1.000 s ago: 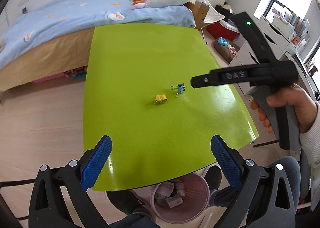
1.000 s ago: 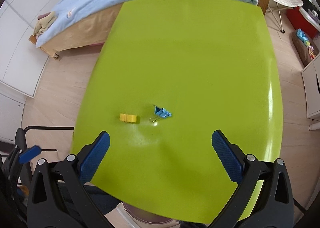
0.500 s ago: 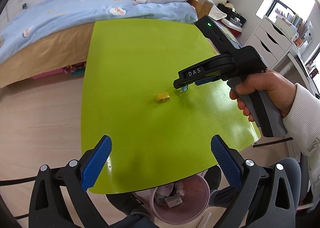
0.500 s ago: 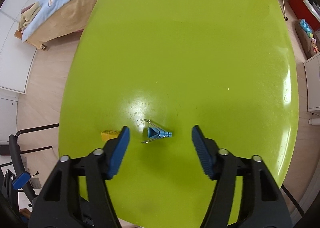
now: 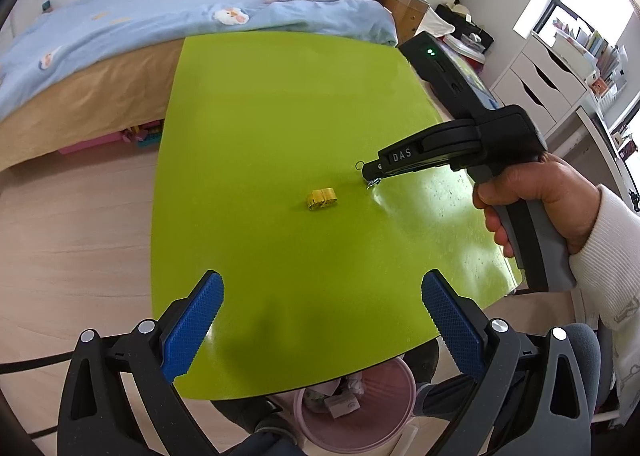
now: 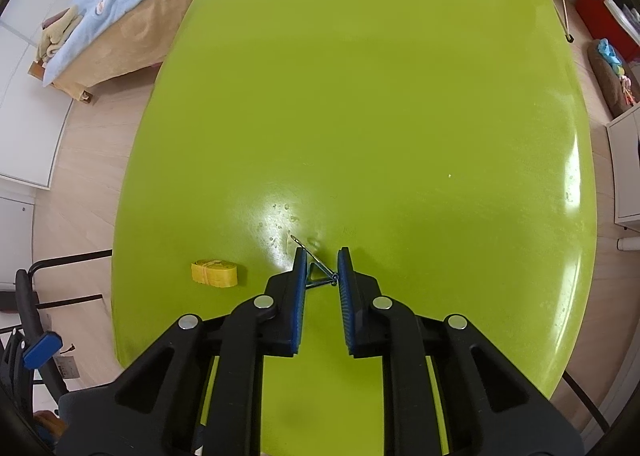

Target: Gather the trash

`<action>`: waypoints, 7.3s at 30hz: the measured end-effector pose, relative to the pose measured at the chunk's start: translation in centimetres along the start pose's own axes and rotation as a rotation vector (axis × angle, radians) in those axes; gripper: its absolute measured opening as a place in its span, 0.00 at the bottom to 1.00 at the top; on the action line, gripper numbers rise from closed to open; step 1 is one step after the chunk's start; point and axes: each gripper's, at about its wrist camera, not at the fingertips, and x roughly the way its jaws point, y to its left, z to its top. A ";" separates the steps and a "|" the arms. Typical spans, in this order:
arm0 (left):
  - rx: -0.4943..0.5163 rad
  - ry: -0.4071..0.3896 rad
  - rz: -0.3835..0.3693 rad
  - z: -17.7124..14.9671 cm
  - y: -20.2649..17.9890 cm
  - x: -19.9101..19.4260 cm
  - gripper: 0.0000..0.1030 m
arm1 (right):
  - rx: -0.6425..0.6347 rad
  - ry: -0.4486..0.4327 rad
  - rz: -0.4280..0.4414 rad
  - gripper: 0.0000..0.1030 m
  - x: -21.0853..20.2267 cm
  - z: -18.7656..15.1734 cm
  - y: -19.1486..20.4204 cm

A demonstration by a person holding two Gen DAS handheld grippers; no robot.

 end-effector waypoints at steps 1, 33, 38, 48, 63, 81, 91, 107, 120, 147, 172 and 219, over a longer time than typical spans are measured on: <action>0.001 0.002 0.000 0.2 -0.1 0.2 0.93 | 0.002 -0.005 0.004 0.15 -0.3 -0.1 -0.1; -0.066 0.209 0.132 5.9 -1.2 12.0 0.67 | 0.041 -0.077 0.045 0.14 -5.6 -4.4 -5.2; -0.047 0.201 0.169 6.1 -1.3 12.6 0.46 | 0.042 -0.077 0.050 0.14 -5.3 -4.3 -5.4; 0.002 0.185 0.140 6.0 -1.8 11.6 0.29 | 0.034 -0.085 0.053 0.14 -5.1 -4.6 -5.1; 0.118 0.001 0.104 3.2 -3.9 0.7 0.29 | -0.053 -0.213 0.045 0.14 -11.2 -10.6 -1.4; 0.172 -0.095 0.028 -7.1 -6.7 -8.0 0.29 | -0.133 -0.331 0.086 0.14 -16.8 -25.2 2.4; 0.178 -0.062 -0.011 -11.8 -7.9 -8.9 0.29 | -0.146 -0.269 0.117 0.14 -15.3 -30.6 3.4; 0.167 -0.052 -0.024 -12.9 -7.6 -9.1 0.29 | -0.100 -0.272 0.165 0.88 -15.1 -30.7 3.2; 0.176 -0.039 -0.062 -13.0 -8.5 -8.3 0.84 | -0.027 -0.342 0.129 0.93 -17.4 -31.3 0.9; 0.133 -0.148 -0.009 -9.2 -6.8 -11.6 0.93 | -0.053 -0.460 0.023 0.97 -21.1 -28.6 2.3; 0.131 -0.226 -0.063 -5.2 -6.7 -13.7 0.94 | -0.083 -0.532 0.023 0.97 -24.3 -25.1 3.0; 0.116 -0.227 -0.055 -6.0 -6.7 -13.8 0.94 | -0.082 -0.518 0.023 0.97 -23.9 -25.1 3.0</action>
